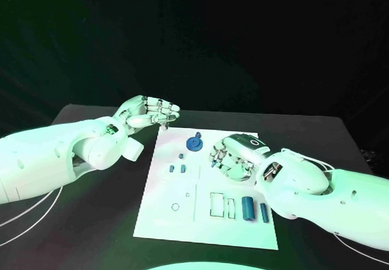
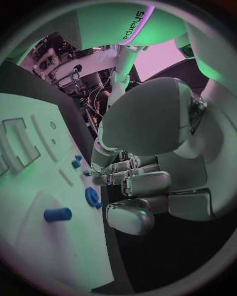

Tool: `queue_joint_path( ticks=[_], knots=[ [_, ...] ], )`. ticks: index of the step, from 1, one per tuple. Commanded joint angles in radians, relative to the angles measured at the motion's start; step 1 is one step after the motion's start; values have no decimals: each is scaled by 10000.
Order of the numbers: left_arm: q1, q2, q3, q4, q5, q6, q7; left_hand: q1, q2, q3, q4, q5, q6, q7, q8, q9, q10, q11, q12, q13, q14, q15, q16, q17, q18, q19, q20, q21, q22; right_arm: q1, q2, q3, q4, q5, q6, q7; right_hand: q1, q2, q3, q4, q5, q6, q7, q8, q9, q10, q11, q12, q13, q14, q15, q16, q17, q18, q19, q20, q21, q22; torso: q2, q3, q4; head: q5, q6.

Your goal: Assemble the parts on the task board

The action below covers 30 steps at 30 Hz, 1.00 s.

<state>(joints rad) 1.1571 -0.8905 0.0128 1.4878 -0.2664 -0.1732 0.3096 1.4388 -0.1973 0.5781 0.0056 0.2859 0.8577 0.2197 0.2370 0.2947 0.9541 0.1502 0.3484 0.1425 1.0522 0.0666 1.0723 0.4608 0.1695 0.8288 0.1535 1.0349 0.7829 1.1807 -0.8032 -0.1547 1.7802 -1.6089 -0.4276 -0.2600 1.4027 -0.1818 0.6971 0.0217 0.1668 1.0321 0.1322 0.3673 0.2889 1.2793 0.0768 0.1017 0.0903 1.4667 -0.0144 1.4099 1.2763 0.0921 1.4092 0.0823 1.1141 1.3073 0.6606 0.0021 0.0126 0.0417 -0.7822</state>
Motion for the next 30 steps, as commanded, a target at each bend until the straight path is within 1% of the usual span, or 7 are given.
queue_joint_path(
  ticks=[1, 8, 9, 13, 15, 22, 30],
  knots=[
    [12, 56, 8, 12, 31, 112, 91, -48, 83, -79, 4, 46, -67, 27, -29, -9, -57, 7, -61, -13, -44, -12, -65, -17, 156, 12, 48, -44, -9, -77, 192, -15, 93, -122, -36, 198, -1, 124, 53, 10, 20, 73, 2, 22, -5, 219, -175, -1, 8, 452, -61, -51, -11, -68, 33, -26, -2, 1134, 2, -22, 2, 232, -43],
    [12, 122, 8, 30, 37, 107, 69, -44, 81, -81, -3, 46, -78, 31, -32, -10, -70, 10, -57, -13, -48, -9, -67, -17, 157, 11, 50, -48, -12, -432, 674, -67, -39, -248, 87, 200, -9, 123, 62, -7, 19, 71, 5, 21, 2, 222, -174, -8, 9, 454, -59, -47, -7, -62, 22, -26, -34, 1126, 19, -30, -2, 417, -114],
    [12, 133, 7, 36, 38, 101, 58, -44, 81, -81, -3, 46, -78, 31, -32, -10, -70, 10, -57, -13, -48, -9, -67, -17, 157, 11, 50, -48, -12, -550, 791, -77, -112, -292, 116, 180, -9, 123, 62, -7, 19, 71, 5, 21, 2, 222, -174, -8, 9, 454, -59, -47, -7, -62, 22, -26, -34, 1126, 24, -25, -7, 452, -128],
    [12, 157, 7, 44, 38, 91, 44, -44, 76, -86, -7, 45, -85, 33, -34, -11, -79, 13, -55, -14, -52, -7, -69, -18, 156, 10, 52, -52, -15, -771, 1018, -94, -292, -377, 167, 144, -12, 123, 64, -11, 19, 70, 6, 21, 4, 223, -173, -11, 10, 452, -59, -53, -18, -58, 16, -26, -53, 1121, 28, -21, 3, 547, -196],
    [13, 165, 7, 51, 38, 84, 46, -44, 76, -86, -7, 45, -85, 33, -34, -11, -79, 13, -55, -14, -52, -7, -69, -18, 156, 10, 52, -52, -15, -869, 1127, -104, -390, -421, 202, 122, -12, 123, 64, -11, 19, 70, 6, 21, 4, 223, -173, -11, 10, 452, -59, -53, -18, -58, 16, -26, -53, 1121, 29, -12, 9, 589, -226],
    [13, 195, 7, 76, 158, -136, 283, -126, 82, -149, 40, 25, -79, 39, -11, -4, -92, 21, 0, -1, -42, 13, -56, -13, 151, 7, 79, -92, -45, -1055, 1310, -130, -532, -566, 247, 68, -24, 123, 71, -26, 17, 67, 9, 19, 11, 224, -171, -19, 11, 450, -58, -57, -26, -54, 8, -25, -78, 1115, 23, -20, -15, 677, -318],
    [13, 209, 7, 74, 258, -233, 394, -126, 82, -149, 40, 25, -79, 39, -11, -4, -92, 21, 0, -1, -42, 13, -56, -13, 151, 7, 79, -92, -45, -1329, 1487, -153, -657, -739, 161, -82, -24, 123, 71, -26, 17, 67, 9, 19, 11, 224, -171, -19, 11, 450, -58, -57, -26, -54, 8, -25, -78, 1115, 27, -4, -9, 756, -380]
  ],
)
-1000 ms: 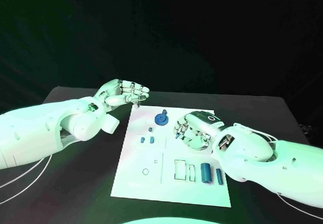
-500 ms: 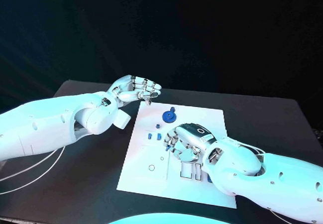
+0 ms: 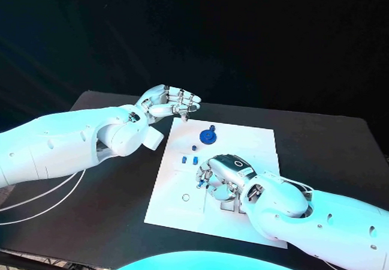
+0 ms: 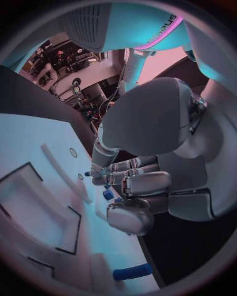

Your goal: Assemble the parts on the task board

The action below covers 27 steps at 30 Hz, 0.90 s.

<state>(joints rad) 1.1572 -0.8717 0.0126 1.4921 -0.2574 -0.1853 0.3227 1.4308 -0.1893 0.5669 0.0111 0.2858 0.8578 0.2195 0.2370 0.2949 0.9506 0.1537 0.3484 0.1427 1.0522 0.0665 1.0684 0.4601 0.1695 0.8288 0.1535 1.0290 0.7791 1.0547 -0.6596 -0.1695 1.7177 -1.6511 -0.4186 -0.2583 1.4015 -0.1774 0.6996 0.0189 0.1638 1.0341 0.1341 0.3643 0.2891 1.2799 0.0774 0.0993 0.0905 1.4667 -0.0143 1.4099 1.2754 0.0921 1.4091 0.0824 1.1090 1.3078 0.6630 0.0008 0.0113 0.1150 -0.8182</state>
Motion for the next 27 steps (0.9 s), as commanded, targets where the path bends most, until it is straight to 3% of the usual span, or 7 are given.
queue_joint_path(
  ticks=[1, 27],
  knots=[
    [13, 21, 8, 30, 178, -116, 269, -65, 7, -56, -3, 24, -82, 37, -4, -4, -66, -16, 19, 1, -38, 15, -10, -4, 153, 8, 85, -51, -22, -99, 71, -5, -47, -338, 59, -128, -14, 78, 46, -1, 46, 47, -9, 49, 10, 218, -177, 3, 9, 450, -58, -58, -19, -53, 8, -26, -29, 1110, 3, 9, 3, 24, -20],
    [13, -4, 7, -22, 217, 16, 157, -174, 6, -143, 79, 8, -104, 35, 12, 1, -118, -14, 69, 8, -35, 28, 8, 4, 155, 14, 109, -136, -86, -287, 307, -9, -277, -758, -129, -478, -35, 74, 55, -32, 42, 41, -6, 46, 24, 223, -175, -11, 13, 450, -56, -60, -26, -53, 9, -25, -30, 1114, 2, 6, -1, 33, -55]
  ],
)
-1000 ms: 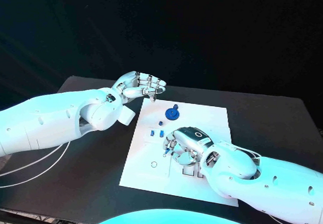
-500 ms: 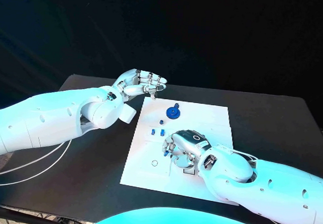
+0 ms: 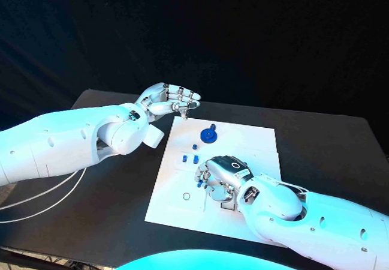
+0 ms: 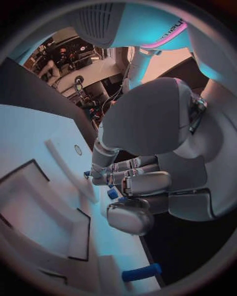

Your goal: Assemble the parts on the task board

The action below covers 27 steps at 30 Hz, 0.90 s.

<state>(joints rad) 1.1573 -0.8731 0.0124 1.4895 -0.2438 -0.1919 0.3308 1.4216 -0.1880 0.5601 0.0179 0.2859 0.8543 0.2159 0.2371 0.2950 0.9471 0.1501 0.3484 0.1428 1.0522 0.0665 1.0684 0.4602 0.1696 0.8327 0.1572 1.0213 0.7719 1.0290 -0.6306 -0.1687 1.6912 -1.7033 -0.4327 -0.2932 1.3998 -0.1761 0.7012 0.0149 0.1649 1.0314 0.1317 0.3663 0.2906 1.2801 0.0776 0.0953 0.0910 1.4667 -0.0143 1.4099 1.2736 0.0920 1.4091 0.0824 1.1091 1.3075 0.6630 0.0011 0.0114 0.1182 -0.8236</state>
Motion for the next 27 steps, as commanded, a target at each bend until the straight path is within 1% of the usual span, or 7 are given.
queue_joint_path(
  ticks=[1, 7, 13, 16, 22, 25, 27],
  knots=[
    [12, 8, 8, 0, 82, 85, 71, -83, -6, -78, 12, 8, -71, 71, 12, 0, -87, 22, 71, 7, -37, 28, 8, 3, 154, -23, 72, -64, -17, -31, 19, -17, -13, -239, 23, -137, -18, 61, 40, 8, 32, 68, 18, 26, 9, 222, -176, 29, 7, 449, -56, -60, -8, -52, 9, -25, -30, 1118, 4, 5, -2, 2, -4],
    [12, 4, 8, -11, 81, 95, 54, -83, -6, -78, 12, 8, -71, 71, 12, 0, -87, 22, 71, 7, -37, 28, 8, 3, 154, -23, 72, -64, -17, -34, 24, -16, -26, -248, 200, -195, -18, 61, 40, 8, 32, 68, 18, 26, 9, 222, -176, 29, 7, 449, -56, -60, -8, -52, 9, -25, -30, 1118, -3, 0, -1, -10, -14],
    [12, 2, 8, -13, 81, 105, 42, -84, -7, -83, 14, 10, -80, 70, 11, -1, -101, 23, 74, 6, -43, 29, 6, 3, 155, -23, 73, -76, -26, -35, 23, -16, 14, -251, 579, -233, -38, 57, 52, -30, 29, 63, 20, 23, 25, 226, -174, 12, 11, 451, -54, -56, -6, -52, 11, -24, -29, 1123, 4, 0, 2, -11, -43],
    [12, 4, 8, -13, 81, 105, 39, -84, -7, -83, 14, 10, -80, 70, 11, -1, -101, 23, 74, 6, -43, 29, 6, 3, 155, -23, 73, -76, -26, -35, 31, -16, 36, -270, 743, -286, -38, 57, 52, -30, 29, 63, 20, 23, 25, 226, -174, 12, 11, 451, -54, -56, -6, -52, 11, -24, -29, 1123, -2, 2, 7, -15, -37],
    [12, 0, 8, -5, 81, 112, 28, -84, -7, -83, 14, 10, -80, 70, 11, -1, -101, 23, 74, 6, -43, 29, 6, 3, 155, -23, 73, -76, -26, -35, 50, -16, 33, -346, 854, -416, -49, 49, 51, -46, 27, 63, 22, 22, 33, 229, -173, 6, 12, 445, -54, -72, -36, -46, 0, -24, -64, 1114, 1, -12, 0, -33, -31],
    [12, -5, 8, 0, 80, 113, 23, -84, -7, -83, 14, 10, -80, 70, 11, -1, -101, 23, 74, 6, -43, 29, 6, 3, 155, -23, 73, -76, -26, -36, 86, -16, 30, -315, 923, -367, -120, 41, 48, -72, 21, 30, 43, 2, 53, 196, -153, -42, 10, 440, -42, -83, -59, -40, -15, -17, -105, 1109, 4, -13, -5, -28, -28],
    [12, -5, 8, 4, 80, 114, 23, -84, -7, -83, 14, 10, -80, 70, 11, -1, -101, 23, 74, 6, -43, 29, 6, 3, 155, -23, 73, -76, -26, -36, 100, -16, 27, -229, 997, -224, -267, 2, -20, -94, 6, -21, 65, -23, 93, 147, -132, -114, 10, 441, -16, -74, -53, -44, -18, 6, -110, 1118, -4, -9, 3, -32, -38]
  ],
)
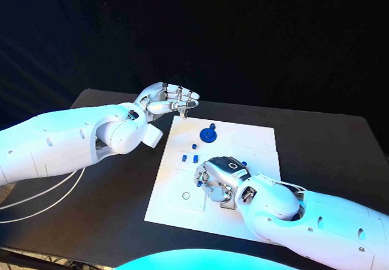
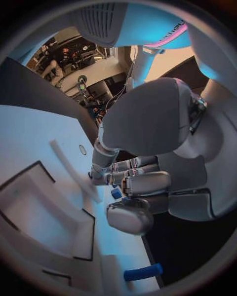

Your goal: Assemble the parts on the task board

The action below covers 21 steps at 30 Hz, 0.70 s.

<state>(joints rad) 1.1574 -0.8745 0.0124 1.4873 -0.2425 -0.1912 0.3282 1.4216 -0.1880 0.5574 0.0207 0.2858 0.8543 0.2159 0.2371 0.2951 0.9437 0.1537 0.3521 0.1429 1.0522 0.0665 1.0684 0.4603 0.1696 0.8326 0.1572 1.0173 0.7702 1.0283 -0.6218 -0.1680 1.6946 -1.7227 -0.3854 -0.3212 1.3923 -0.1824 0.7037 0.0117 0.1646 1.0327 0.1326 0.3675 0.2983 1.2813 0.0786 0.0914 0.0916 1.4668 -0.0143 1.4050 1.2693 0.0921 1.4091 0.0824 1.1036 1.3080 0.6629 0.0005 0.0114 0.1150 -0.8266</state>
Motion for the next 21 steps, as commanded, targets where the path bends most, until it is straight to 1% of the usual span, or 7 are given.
queue_joint_path(
  ticks=[1, 9, 11, 12, 17, 19, 21],
  knots=[
    [11, 8, 8, 27, 66, 108, 49, -85, -7, -56, -13, 10, -80, 71, 11, -2, -66, -13, 37, 6, -43, 29, 6, 2, 155, -22, 74, -36, -9, -28, 16, -23, -7, 36, 554, 138, -300, 10, -148, -65, -7, -52, 62, -41, 45, 109, -134, -113, 8, 446, -1, -10, 6, -42, -29, 22, -84, 1108, -4, -5, 4, -1, -8],
    [12, -6, 8, 33, 64, 138, 4, -83, -2, -60, -11, 13, -89, 72, 11, -2, -82, -12, 44, 6, -51, 30, 4, 2, 156, -20, 75, -52, -22, -25, -6, -23, -78, 369, 442, 352, -1091, -419, -783, 272, 0, -467, 181, -352, 80, -580, 60, -316, -107, 433, 164, 5, -39, -11, -99, 174, -399, 1000, -3, -9, 2, -13, -12],
    [12, -12, 8, 36, 63, 155, -19, -83, -2, -60, -11, 13, -89, 72, 11, -2, -82, -12, 44, 6, -51, 30, 4, 2, 156, -20, 75, -52, -22, -23, -34, -23, -103, 458, 343, 361, -1130, -515, -816, 318, 9, -771, 272, -581, 16, -946, 152, -303, -188, 415, 246, -13, -87, 11, -142, 232, -577, 937, -3, -11, 3, -19, -10],
    [12, -16, 8, 38, 63, 164, -34, -83, -2, -60, -11, 13, -89, 72, 11, -2, -82, -12, 44, 6, -51, 30, 4, 2, 156, -20, 75, -52, -22, -22, -58, -23, -112, 501, 267, 362, -1079, -582, -823, 303, 12, -1153, 291, -842, -69, -1231, 211, -277, -235, 394, 292, -29, -126, 38, -192, 283, -757, 874, -3, -11, 5, -26, -7],
    [12, -21, 8, 31, 62, 179, -78, -82, 3, -66, -5, 15, -116, 78, 5, -5, -116, -6, 50, 4, -65, 35, 1, 1, 157, -15, 76, -75, -40, -18, -182, -23, -79, 604, -116, 440, -991, -639, -910, 283, 5, -1454, 383, -1094, -130, -1696, 308, -223, -254, 306, 374, -165, -375, 115, -339, 362, -1247, 706, -8, 4, -8, -18, -23],
    [12, -20, 8, 28, 62, 196, -95, -82, 3, -70, -4, 16, -130, 80, 1, -7, -134, -2, 50, 2, -71, 37, 0, 1, 157, -13, 77, -84, -47, -12, -261, -22, -26, 631, -303, 508, -947, -712, -1024, 256, 4, -1824, 470, -1329, -203, -1910, 368, -160, -242, 286, 419, -192, -433, 164, -453, 404, -1583, 592, -3, 6, 1, -39, 9],
    [12, -21, 8, 28, 61, 227, -127, -84, 2, -73, -2, 15, -144, 84, -3, -9, -149, 1, 51, 1, -75, 40, -1, 0, 157, -11, 77, -91, -53, 5, -378, -19, 67, 650, -491, 558, -885, -706, -1064, 227, 7, -1884, 420, -1368, -206, -2011, 331, -115, -235, 252, 406, -250, -541, 191, -503, 409, -1728, 543, -3, 5, 4, -51, 45]
  ],
)
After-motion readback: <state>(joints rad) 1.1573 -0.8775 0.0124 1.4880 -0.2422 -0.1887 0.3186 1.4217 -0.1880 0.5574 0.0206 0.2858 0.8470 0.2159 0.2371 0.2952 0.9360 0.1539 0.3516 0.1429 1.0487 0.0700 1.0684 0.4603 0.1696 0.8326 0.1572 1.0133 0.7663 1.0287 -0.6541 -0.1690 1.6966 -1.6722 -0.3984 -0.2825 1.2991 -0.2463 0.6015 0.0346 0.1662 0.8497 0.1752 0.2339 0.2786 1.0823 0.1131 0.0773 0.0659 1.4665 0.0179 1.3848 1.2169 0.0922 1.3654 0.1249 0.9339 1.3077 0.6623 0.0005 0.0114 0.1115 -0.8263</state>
